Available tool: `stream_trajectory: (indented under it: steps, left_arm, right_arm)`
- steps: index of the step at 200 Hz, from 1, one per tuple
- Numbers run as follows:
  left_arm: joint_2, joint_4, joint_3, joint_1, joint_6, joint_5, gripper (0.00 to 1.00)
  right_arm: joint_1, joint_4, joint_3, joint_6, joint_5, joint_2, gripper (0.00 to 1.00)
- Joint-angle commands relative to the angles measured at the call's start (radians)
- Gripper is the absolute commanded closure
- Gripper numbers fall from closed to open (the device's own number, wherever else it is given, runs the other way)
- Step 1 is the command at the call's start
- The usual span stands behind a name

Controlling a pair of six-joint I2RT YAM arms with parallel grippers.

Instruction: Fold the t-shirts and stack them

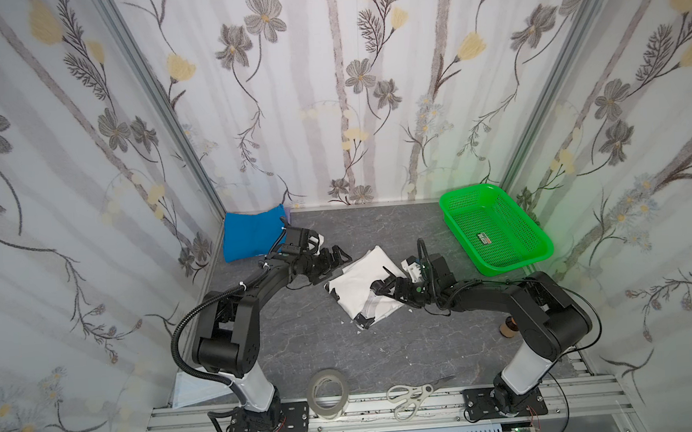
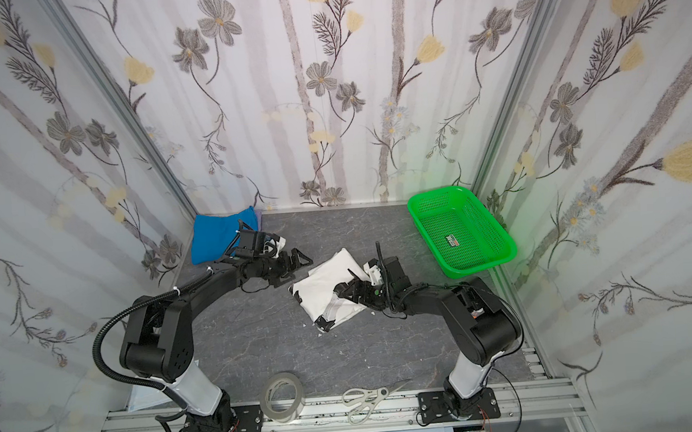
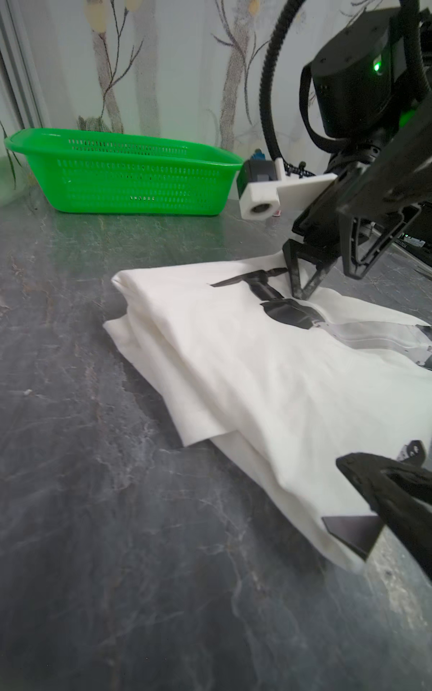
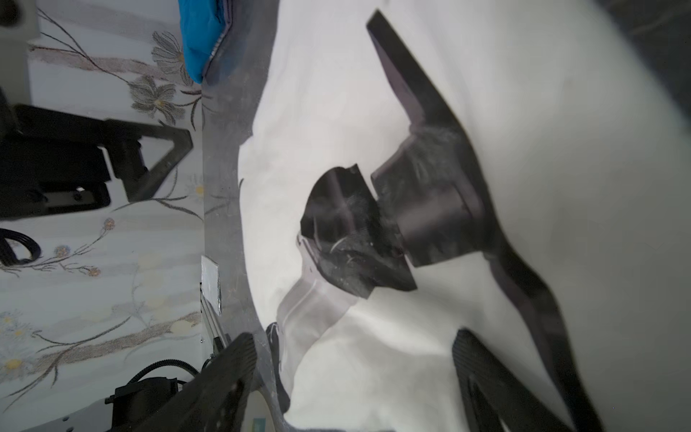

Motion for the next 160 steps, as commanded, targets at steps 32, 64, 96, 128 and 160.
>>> stream_trajectory:
  steps: [32, 64, 96, 128, 160]
  left_arm:
    - [0.282, -0.162, 0.263, 0.004, 0.331, 0.216, 0.00]
    - [0.437, -0.246, 0.438, 0.006, 0.427, 0.243, 0.00]
    - [0.468, -0.287, 0.464, -0.002, 0.448, 0.206, 0.00]
    - [0.364, -0.147, 0.253, -0.015, 0.349, 0.086, 0.00]
    - [0.249, -0.027, 0.050, -0.084, 0.244, 0.051, 0.00]
  right_arm:
    - [0.007, 0.005, -0.060, 0.045, 0.024, -0.118, 0.16]
    - [0.007, 0.053, -0.146, 0.129, 0.025, -0.176, 0.15]
    - [-0.012, 0.065, -0.094, 0.139, -0.002, -0.073, 0.15]
    - [-0.059, 0.044, 0.014, 0.115, -0.046, 0.036, 0.15]
    - [-0.106, -0.115, 0.209, -0.001, -0.061, 0.121, 0.15]
